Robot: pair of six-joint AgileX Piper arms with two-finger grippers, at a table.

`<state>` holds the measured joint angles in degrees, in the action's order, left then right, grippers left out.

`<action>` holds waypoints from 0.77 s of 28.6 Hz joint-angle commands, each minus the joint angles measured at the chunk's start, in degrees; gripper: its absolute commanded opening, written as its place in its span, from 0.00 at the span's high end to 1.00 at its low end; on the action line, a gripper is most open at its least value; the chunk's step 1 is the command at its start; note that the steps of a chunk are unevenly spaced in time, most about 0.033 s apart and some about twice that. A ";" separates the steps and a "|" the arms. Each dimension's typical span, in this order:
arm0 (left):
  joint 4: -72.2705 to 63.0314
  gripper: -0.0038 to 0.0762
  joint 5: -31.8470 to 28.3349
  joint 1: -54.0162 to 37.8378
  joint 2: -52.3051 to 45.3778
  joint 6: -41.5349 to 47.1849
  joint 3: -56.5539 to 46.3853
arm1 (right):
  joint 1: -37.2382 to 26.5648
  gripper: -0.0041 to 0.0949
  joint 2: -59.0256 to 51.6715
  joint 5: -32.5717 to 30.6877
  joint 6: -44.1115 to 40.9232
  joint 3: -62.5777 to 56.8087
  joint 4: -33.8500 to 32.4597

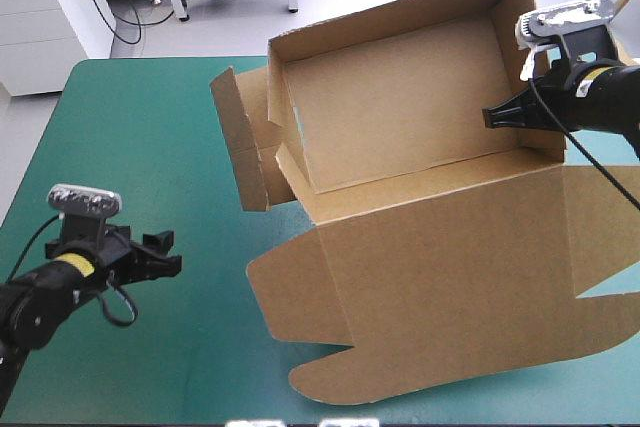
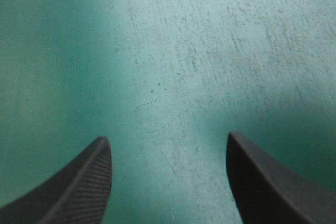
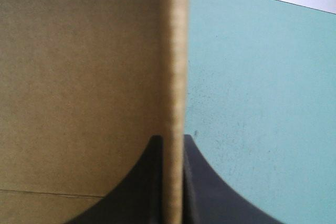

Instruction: Fold the box

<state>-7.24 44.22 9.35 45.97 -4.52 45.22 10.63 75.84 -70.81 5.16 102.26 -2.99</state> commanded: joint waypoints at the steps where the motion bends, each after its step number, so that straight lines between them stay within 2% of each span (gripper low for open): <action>1: -0.78 0.39 -0.52 -0.05 7.84 0.81 6.73 | -0.19 0.98 -1.78 3.79 -0.07 1.63 0.48; 4: -0.67 0.39 1.28 -0.05 14.60 0.81 11.19 | -0.19 0.98 -1.78 3.79 -0.07 1.63 0.48; 13: -4.29 0.39 -0.06 -2.79 26.74 -3.07 16.96 | -0.19 0.98 -1.78 3.79 -0.07 1.63 0.48; 18: -19.95 0.39 0.17 -11.16 29.34 -16.29 16.96 | -0.19 0.98 -1.78 3.79 -0.07 1.63 0.48; 22: -30.89 0.39 -0.12 -14.34 29.39 -28.95 16.96 | -0.19 0.98 -1.78 3.79 -0.07 1.63 0.48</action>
<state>-31.17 46.08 -4.25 76.94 -26.74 60.10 10.63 75.84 -70.81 5.18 102.26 -2.99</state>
